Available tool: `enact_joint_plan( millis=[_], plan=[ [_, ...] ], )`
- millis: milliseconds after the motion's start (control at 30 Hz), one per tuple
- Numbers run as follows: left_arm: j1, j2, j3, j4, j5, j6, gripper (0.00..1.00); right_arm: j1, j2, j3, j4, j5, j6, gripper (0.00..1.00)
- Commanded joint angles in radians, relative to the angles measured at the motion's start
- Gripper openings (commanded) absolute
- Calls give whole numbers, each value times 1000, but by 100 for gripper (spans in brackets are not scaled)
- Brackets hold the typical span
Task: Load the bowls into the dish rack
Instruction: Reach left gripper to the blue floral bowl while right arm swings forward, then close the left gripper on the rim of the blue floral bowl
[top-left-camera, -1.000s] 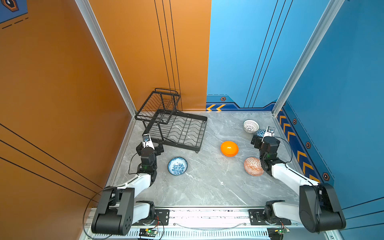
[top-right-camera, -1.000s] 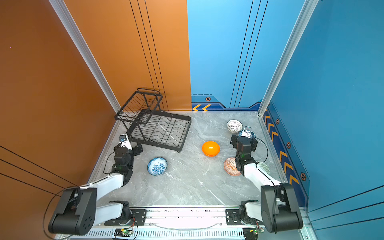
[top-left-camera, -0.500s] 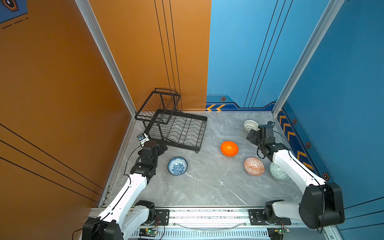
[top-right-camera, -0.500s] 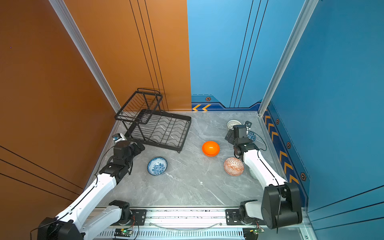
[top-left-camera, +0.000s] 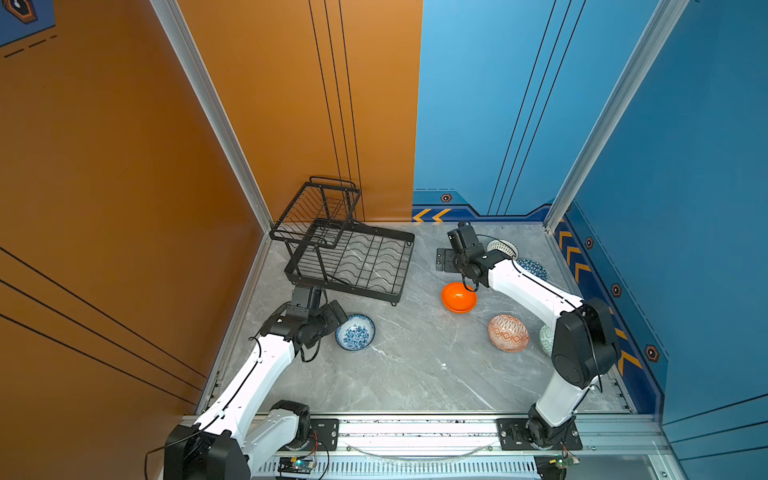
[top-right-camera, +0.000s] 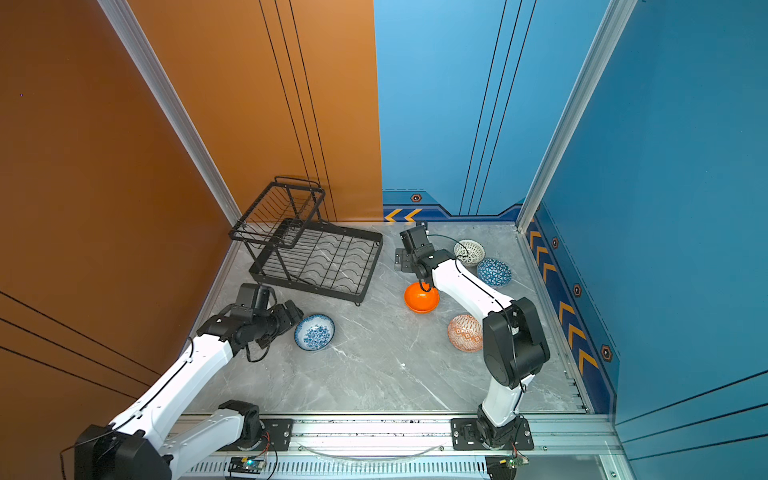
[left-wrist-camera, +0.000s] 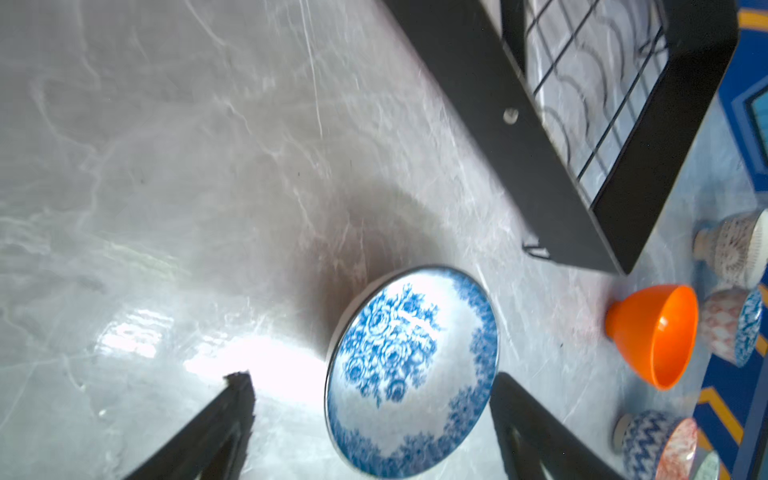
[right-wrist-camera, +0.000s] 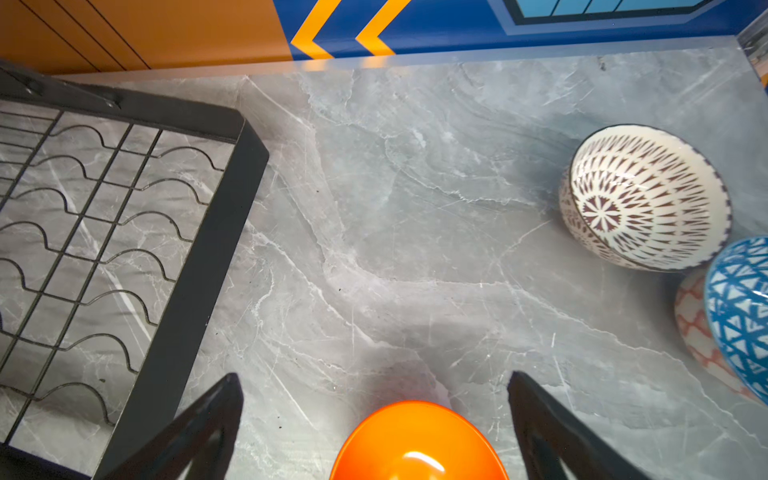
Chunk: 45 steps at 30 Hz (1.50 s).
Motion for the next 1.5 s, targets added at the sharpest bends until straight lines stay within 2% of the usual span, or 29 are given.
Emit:
enact_joint_plan(
  millis=[0,167,233,433,533,600,833,1100,1333,1467],
  plan=[
    [-10,-28,-45,-81,98,-22,82,22,33,51,-63,-34,-30,100],
    [-20,-37,-81,-105,71,-43,75,29,53,61,-66,-58,-17,100],
    [-21,-4,-87,-104,75,-52,69,31,58,60,-66,-73,-9,100],
    [-26,96,-53,-82,66,-42,67,40,49,47,-69,-89,-12,100],
    [-25,134,-35,-46,70,-40,58,41,51,51,-76,-95,-8,100],
    [-24,165,-13,-38,70,-28,56,43,54,53,-81,-100,-6,100],
    [-23,283,42,21,112,-12,25,52,77,81,-104,-108,-3,100],
    [-26,308,80,34,96,-5,14,57,91,105,-124,-121,-6,100],
    [-29,331,128,35,96,-3,0,55,97,116,-127,-122,-19,100],
    [-31,349,156,34,114,-1,0,55,100,130,-130,-125,-31,100]
  ],
)
